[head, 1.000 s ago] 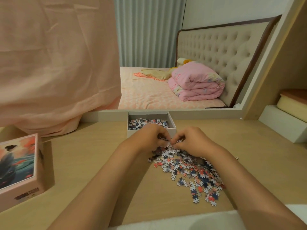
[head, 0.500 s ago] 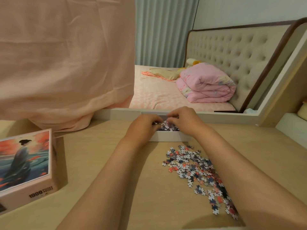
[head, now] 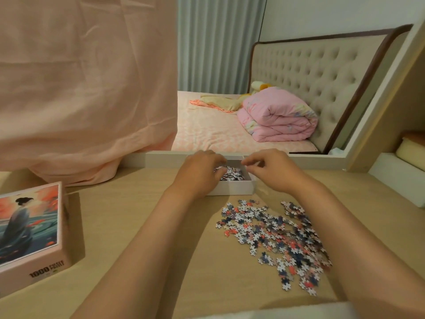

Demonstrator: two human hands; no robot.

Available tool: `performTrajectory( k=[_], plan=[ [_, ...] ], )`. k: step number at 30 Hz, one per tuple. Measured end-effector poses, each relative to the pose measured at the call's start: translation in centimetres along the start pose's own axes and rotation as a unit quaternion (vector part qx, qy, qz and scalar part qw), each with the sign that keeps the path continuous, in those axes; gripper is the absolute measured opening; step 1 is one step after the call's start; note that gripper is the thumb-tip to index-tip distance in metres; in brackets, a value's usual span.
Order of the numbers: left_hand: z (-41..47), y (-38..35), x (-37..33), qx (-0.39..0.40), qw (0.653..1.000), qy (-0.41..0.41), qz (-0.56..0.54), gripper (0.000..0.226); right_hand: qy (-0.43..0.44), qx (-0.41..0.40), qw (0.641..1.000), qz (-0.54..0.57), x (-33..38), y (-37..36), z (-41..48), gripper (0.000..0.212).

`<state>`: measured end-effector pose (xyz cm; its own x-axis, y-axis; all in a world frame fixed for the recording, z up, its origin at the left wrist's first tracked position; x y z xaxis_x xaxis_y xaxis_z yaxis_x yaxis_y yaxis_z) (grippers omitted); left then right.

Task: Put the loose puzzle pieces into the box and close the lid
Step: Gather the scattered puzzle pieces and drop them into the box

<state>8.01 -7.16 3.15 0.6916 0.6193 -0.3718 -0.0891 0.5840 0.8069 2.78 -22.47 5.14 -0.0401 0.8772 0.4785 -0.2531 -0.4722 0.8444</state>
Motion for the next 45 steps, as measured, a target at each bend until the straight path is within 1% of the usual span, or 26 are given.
performTrajectory(
  k=[2, 4, 5, 7, 9, 11, 13, 17, 20, 22, 23, 25, 27, 28, 29, 31, 35, 38, 42, 45],
  plan=[
    [-0.1, -0.3, -2.6, 0.022, 0.999, -0.021, -0.033, 0.028, -0.023, 0.032, 0.999, -0.013, -1.5, 0.7, -2.1, 0.022],
    [-0.6, -1.9, -5.4, 0.081, 0.995, -0.044, -0.043, 0.029, -0.059, 0.087, 0.994, -0.042, -3.3, 0.7, -4.3, 0.030],
    [-1.1, -2.9, -6.7, 0.111, 0.992, -0.058, -0.032, 0.031, -0.081, 0.121, 0.988, -0.058, -4.3, 0.5, -5.4, 0.037],
    [-2.2, -5.3, -8.2, 0.173, 0.982, -0.071, -0.006, 0.042, -0.125, 0.189, 0.970, -0.087, -6.0, 0.0, -7.6, 0.057],
    [-3.5, -7.9, -8.0, 0.252, 0.966, -0.055, 0.030, 0.061, -0.154, 0.243, 0.950, -0.123, -7.2, -0.7, -9.2, 0.076],
    [-4.7, -9.6, -7.5, 0.310, 0.948, -0.042, 0.055, 0.070, -0.159, 0.276, 0.937, -0.142, -7.8, -1.7, -10.2, 0.083],
    [-5.2, -10.2, -7.4, 0.325, 0.943, -0.042, 0.056, 0.070, -0.137, 0.270, 0.943, -0.140, -7.4, -2.5, -10.3, 0.080],
    [-4.9, -9.3, -7.8, 0.308, 0.949, -0.044, 0.050, 0.063, -0.063, 0.228, 0.967, -0.095, -5.0, -3.5, -9.5, 0.065],
    [-4.4, -8.1, -7.1, 0.302, 0.952, -0.020, 0.037, 0.067, -0.037, 0.188, 0.980, -0.045, -4.2, -2.9, -9.0, 0.061],
    [-4.4, -7.7, -6.5, 0.312, 0.950, -0.001, 0.028, 0.077, -0.046, 0.165, 0.984, -0.047, -4.9, -2.1, -8.7, 0.066],
    [-4.5, -7.6, -6.2, 0.321, 0.946, 0.011, 0.031, 0.084, -0.057, 0.164, 0.982, -0.067, -5.5, -1.8, -8.7, 0.073],
    [-4.9, -7.8, -5.7, 0.348, 0.935, 0.033, 0.059, 0.094, -0.082, 0.198, 0.969, -0.121, -6.7, -2.1, -9.0, 0.090],
    [-5.2, -8.2, -5.6, 0.359, 0.928, 0.028, 0.098, 0.090, -0.095, 0.242, 0.953, -0.154, -7.1, -3.1, -9.5, 0.100],
    [-5.2, -8.3, -5.8, 0.355, 0.928, 0.018, 0.108, 0.084, -0.095, 0.245, 0.953, -0.153, -7.1, -3.4, -9.5, 0.101],
    [-5.1, -8.3, -5.9, 0.349, 0.931, 0.010, 0.111, 0.079, -0.094, 0.235, 0.957, -0.142, -6.9, -3.4, -9.4, 0.098],
    [-4.9, -8.3, -6.1, 0.337, 0.936, 0.005, 0.101, 0.071, -0.088, 0.204, 0.968, -0.115, -6.8, -3.3, -8.9, 0.086],
    [-4.3, -7.9, -6.5, 0.298, 0.953, 0.003, 0.045, 0.049, -0.064, 0.165, 0.980, -0.088, -5.8, -2.9, -8.5, 0.054],
    [-3.8, -7.3, -6.7, 0.259, 0.966, -0.001, 0.014, 0.035, -0.034, 0.130, 0.986, -0.096, -4.6, -2.6, -8.3, 0.030],
    [-3.7, -6.9, -6.0, 0.237, 0.971, 0.012, -0.037, 0.022, -0.027, 0.096, 0.992, -0.083, -4.2, -2.5, -7.9, 0.022],
    [-3.5, -6.6, -5.3, 0.236, 0.969, 0.025, -0.073, 0.017, -0.036, 0.077, 0.996, -0.040, -4.0, -2.0, -7.7, 0.018]
  ],
)
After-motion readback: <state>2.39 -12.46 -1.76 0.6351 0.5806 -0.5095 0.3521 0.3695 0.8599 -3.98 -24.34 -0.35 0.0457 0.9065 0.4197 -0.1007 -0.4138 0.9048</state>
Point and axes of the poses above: each hand's wrist, its own z-axis towards the middle knuckle, its own y-axis out of the back of the hand, x = y × z, the point moved 9 cm from there along z, towards the middle knuckle, and after that the axes turned 2 degrees about -z, right-handed, at the moved point
